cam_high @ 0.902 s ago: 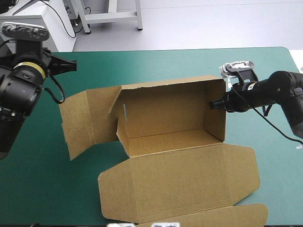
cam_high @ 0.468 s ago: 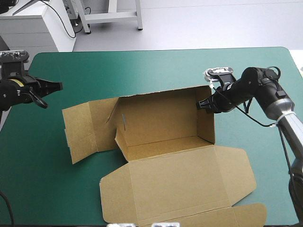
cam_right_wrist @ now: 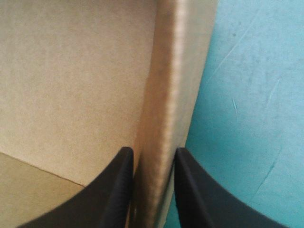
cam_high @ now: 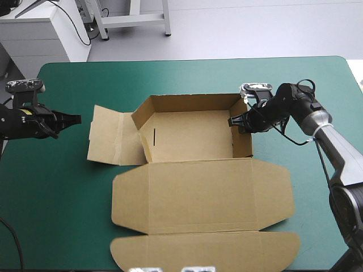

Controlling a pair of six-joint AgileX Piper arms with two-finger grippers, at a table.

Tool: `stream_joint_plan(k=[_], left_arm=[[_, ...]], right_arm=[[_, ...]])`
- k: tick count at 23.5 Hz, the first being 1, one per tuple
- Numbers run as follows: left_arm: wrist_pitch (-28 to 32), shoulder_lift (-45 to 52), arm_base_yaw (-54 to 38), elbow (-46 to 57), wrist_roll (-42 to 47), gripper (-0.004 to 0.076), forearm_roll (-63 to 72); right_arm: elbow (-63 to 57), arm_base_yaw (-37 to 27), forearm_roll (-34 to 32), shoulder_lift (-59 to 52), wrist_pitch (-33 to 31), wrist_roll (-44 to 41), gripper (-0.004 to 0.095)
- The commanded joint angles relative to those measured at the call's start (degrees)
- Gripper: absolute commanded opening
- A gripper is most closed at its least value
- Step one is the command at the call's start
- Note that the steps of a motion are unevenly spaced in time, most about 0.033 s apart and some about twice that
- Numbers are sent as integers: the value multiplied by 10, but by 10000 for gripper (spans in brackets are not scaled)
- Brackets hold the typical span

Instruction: Fold the box

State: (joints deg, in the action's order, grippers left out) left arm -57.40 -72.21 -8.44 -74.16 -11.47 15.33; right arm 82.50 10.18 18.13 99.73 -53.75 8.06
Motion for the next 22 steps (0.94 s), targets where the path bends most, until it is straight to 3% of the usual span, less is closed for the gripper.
stream_joint_plan(k=[1,13,22], left_arm=[[17,13,-1,-15,-6,1,18],[21,13,-1,-15,-6,1,18],[20,13,-1,-15,-6,1,18]], right_arm=[[20,0,-2,-24,13,2,407],[227,0,-31,-52,-173,3,401],[237,0,-53,-101,-179,-67,401]])
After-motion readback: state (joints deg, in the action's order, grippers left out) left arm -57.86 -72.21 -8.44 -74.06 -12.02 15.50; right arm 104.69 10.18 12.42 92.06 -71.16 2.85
